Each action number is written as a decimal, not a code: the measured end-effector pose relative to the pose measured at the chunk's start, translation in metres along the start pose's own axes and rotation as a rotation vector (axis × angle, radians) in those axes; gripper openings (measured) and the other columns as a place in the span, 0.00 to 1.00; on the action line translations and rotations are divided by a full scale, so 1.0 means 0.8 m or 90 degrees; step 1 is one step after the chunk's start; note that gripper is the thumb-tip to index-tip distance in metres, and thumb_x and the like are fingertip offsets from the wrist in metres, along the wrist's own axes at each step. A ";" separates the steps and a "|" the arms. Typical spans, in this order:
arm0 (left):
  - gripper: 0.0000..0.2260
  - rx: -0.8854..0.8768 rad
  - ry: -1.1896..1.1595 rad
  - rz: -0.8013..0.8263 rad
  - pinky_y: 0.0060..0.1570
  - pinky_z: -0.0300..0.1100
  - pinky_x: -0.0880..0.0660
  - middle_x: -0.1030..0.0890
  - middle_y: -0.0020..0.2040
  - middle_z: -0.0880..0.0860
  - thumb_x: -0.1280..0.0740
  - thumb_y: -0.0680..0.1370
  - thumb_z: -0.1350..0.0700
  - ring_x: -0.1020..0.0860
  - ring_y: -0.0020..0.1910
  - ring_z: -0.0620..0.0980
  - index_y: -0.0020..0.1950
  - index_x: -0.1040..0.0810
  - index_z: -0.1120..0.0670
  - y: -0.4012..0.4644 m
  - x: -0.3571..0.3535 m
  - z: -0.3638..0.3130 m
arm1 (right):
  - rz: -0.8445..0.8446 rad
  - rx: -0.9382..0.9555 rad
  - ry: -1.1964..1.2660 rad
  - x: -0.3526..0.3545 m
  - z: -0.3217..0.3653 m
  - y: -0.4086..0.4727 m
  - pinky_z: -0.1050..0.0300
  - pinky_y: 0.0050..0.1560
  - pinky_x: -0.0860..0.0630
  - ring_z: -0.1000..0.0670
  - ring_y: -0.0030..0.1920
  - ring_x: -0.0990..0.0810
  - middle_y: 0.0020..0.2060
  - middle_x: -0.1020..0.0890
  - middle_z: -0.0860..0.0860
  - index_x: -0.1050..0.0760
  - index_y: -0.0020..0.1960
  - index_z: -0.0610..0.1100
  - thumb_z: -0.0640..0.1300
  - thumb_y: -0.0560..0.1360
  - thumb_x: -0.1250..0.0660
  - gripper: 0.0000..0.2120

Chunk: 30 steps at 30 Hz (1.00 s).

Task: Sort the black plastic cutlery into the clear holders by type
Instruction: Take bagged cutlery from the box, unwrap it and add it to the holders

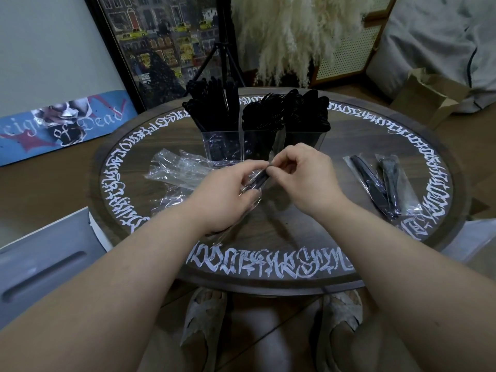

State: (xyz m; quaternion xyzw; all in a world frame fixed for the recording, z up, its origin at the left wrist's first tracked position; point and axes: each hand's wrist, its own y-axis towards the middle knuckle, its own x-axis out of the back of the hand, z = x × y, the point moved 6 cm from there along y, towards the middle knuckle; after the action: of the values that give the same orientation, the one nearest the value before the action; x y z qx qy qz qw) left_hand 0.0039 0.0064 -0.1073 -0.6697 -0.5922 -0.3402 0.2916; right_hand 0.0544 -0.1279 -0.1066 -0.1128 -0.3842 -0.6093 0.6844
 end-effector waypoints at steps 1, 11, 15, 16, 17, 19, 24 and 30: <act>0.23 -0.003 0.004 -0.003 0.47 0.40 0.29 0.28 0.45 0.42 0.34 0.78 0.55 0.26 0.41 0.41 0.71 0.33 0.40 0.000 0.000 -0.002 | -0.017 0.005 -0.007 0.002 0.002 0.000 0.63 0.44 0.28 0.55 0.39 0.24 0.39 0.22 0.53 0.21 0.40 0.49 0.44 0.71 0.27 0.03; 0.13 0.039 0.016 0.003 0.50 0.44 0.24 0.21 0.45 0.43 0.34 0.78 0.57 0.19 0.43 0.43 0.62 0.25 0.46 0.008 0.004 0.012 | 0.071 -0.111 0.119 0.010 -0.008 0.005 0.54 0.39 0.25 0.47 0.35 0.22 0.33 0.18 0.45 0.26 0.30 0.42 0.40 0.65 0.30 0.07; 0.07 0.068 -0.018 0.016 0.51 0.45 0.23 0.19 0.44 0.46 0.34 0.78 0.58 0.19 0.44 0.46 0.53 0.23 0.47 0.006 0.010 0.023 | 0.076 -0.214 0.332 0.023 -0.020 0.007 0.50 0.39 0.26 0.44 0.35 0.22 0.37 0.19 0.32 0.29 0.27 0.43 0.32 0.65 0.32 0.12; 0.06 0.068 -0.020 0.021 0.50 0.44 0.24 0.19 0.43 0.46 0.34 0.78 0.58 0.19 0.44 0.47 0.51 0.24 0.47 0.006 0.010 0.024 | 0.092 -0.230 0.362 0.023 -0.022 0.006 0.53 0.38 0.25 0.45 0.35 0.21 0.37 0.19 0.33 0.29 0.30 0.42 0.30 0.68 0.33 0.12; 0.05 0.067 -0.016 0.027 0.49 0.42 0.24 0.19 0.42 0.45 0.33 0.78 0.57 0.20 0.44 0.47 0.50 0.24 0.47 0.005 0.010 0.023 | 0.102 -0.239 0.378 0.023 -0.022 0.005 0.57 0.37 0.24 0.46 0.35 0.20 0.36 0.19 0.35 0.29 0.32 0.41 0.28 0.69 0.34 0.12; 0.05 0.066 -0.016 0.033 0.46 0.40 0.26 0.19 0.40 0.45 0.33 0.78 0.57 0.20 0.43 0.46 0.48 0.25 0.46 0.004 0.007 0.021 | 0.097 -0.261 0.407 0.021 -0.020 0.003 0.61 0.33 0.25 0.49 0.32 0.21 0.34 0.20 0.40 0.30 0.36 0.42 0.27 0.71 0.35 0.12; 0.08 0.116 -0.029 0.001 0.51 0.47 0.23 0.17 0.41 0.48 0.33 0.78 0.57 0.18 0.43 0.47 0.43 0.27 0.44 0.006 0.011 0.033 | -0.037 -0.335 0.437 0.037 -0.037 0.009 0.61 0.33 0.27 0.52 0.32 0.22 0.36 0.19 0.46 0.27 0.41 0.44 0.30 0.73 0.38 0.10; 0.06 0.123 0.005 -0.004 0.47 0.42 0.27 0.18 0.42 0.47 0.33 0.77 0.54 0.21 0.44 0.47 0.53 0.22 0.48 0.009 0.009 0.034 | 0.017 0.046 0.088 0.029 0.021 -0.005 0.65 0.41 0.29 0.56 0.37 0.25 0.37 0.19 0.52 0.18 0.45 0.46 0.37 0.72 0.35 0.08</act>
State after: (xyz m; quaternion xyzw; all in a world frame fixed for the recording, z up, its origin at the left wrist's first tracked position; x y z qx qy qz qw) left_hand 0.0146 0.0313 -0.1179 -0.6350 -0.6235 -0.2848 0.3562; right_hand 0.0430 -0.1359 -0.0810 -0.0505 -0.3563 -0.5922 0.7209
